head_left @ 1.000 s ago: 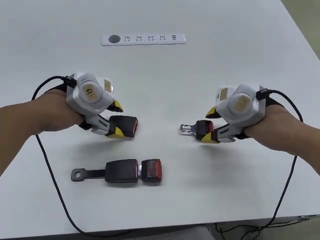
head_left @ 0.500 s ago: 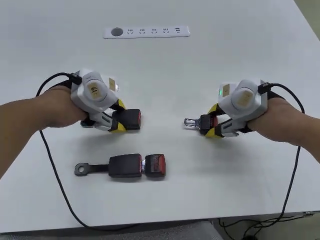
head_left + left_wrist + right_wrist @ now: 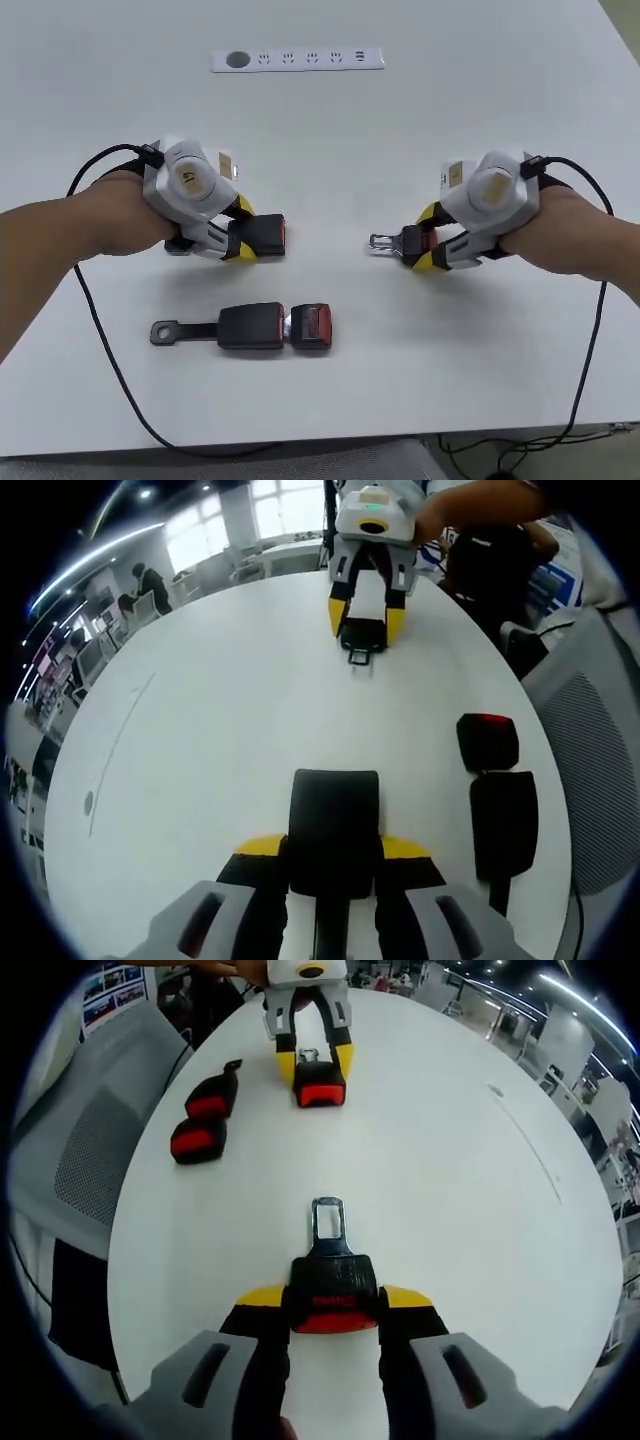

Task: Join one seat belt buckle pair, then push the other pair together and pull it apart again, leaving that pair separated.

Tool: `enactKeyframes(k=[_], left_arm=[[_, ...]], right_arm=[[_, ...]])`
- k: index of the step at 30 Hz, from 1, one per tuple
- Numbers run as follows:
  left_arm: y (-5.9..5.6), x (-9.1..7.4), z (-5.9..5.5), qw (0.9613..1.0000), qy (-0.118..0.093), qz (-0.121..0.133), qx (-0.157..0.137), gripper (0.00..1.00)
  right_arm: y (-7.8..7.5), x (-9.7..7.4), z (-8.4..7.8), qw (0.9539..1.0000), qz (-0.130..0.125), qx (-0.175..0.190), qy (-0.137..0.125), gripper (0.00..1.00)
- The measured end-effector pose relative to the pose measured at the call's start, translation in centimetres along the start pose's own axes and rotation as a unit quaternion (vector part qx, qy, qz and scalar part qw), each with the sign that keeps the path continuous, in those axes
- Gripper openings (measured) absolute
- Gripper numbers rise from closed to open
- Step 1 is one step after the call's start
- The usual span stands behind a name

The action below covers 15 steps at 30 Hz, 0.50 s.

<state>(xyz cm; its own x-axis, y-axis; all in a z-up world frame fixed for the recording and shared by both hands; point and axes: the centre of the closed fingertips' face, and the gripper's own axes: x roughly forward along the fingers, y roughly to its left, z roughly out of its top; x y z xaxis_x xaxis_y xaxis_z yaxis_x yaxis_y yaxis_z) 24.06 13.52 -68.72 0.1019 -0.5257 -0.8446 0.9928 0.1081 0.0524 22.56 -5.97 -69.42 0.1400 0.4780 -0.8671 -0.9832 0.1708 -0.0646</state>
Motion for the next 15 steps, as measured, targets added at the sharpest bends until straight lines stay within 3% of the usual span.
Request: enactKeyframes(k=[10,15], left_arm=[[0.3,0.1,-0.2,1.0,-0.002,-0.002,-0.004,0.34],[-0.3,-0.2,0.4,1.0,-0.004,-0.001,-0.005,0.34]], right_arm=[[0.0,0.7,1.6,0.9999,-0.011,0.003,-0.005,0.33],[0.1,1.6,3.3,0.9999,-0.007,0.002,-0.012,0.33]])
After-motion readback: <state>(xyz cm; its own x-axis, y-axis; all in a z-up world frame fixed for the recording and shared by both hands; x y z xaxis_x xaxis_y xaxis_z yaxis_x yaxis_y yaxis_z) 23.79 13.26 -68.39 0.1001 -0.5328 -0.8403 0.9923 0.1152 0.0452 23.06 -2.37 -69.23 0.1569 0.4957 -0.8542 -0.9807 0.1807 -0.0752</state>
